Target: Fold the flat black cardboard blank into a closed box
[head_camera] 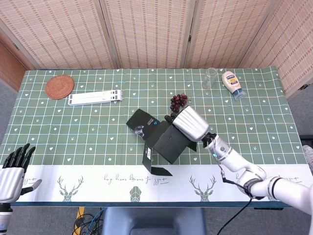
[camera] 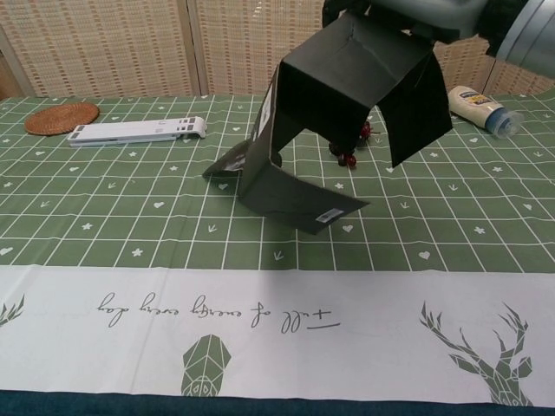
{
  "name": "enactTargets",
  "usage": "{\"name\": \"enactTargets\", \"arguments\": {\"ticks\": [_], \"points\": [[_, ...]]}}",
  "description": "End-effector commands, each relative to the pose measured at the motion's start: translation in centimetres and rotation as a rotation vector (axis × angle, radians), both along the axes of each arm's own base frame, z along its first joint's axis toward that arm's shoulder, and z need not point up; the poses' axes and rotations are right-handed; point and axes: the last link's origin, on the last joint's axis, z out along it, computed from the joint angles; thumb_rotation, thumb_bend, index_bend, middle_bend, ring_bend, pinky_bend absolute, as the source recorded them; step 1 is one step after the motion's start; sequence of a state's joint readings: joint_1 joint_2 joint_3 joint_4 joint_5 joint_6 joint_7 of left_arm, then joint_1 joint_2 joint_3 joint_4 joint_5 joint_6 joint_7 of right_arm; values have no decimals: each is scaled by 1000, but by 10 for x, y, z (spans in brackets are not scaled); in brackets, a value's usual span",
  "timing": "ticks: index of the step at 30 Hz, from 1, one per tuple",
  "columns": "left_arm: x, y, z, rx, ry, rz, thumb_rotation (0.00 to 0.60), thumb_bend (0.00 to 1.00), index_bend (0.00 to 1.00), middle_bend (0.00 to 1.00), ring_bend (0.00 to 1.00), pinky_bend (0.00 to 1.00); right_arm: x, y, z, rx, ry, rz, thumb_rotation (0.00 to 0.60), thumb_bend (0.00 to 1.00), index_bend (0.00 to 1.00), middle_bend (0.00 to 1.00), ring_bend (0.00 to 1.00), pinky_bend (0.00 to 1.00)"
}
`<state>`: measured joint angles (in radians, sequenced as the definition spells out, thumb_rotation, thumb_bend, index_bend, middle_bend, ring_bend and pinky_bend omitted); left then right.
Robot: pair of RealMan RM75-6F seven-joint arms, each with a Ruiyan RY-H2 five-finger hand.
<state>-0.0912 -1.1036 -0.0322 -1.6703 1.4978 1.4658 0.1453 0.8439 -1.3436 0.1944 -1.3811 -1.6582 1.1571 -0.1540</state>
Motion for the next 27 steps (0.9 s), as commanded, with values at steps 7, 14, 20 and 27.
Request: {"name": "enactTargets", "arguments": {"ticks": [7, 14, 20, 27], "points": [[1, 2, -3, -8, -7, -10, 600, 144, 0, 0, 15, 98, -24, 10, 53, 5, 129, -51, 600, 779, 944, 813, 919, 1000], [4, 4, -8, -20, -16, -18, 600, 143, 0, 0, 15, 98, -29, 29, 63, 54, 242, -30, 600, 792, 959, 828, 911, 1000], [5, 4, -10, -23, -21, -24, 600, 144, 0, 0, 15, 99, -23, 49, 57, 145, 308, -3, 600, 798, 980, 849, 909, 1000], [3, 2, -10, -24, -27, -16, 600, 144, 0, 0, 15, 98, -16, 63, 41, 177, 416, 50, 600, 800, 987, 856, 897, 1000]]}}
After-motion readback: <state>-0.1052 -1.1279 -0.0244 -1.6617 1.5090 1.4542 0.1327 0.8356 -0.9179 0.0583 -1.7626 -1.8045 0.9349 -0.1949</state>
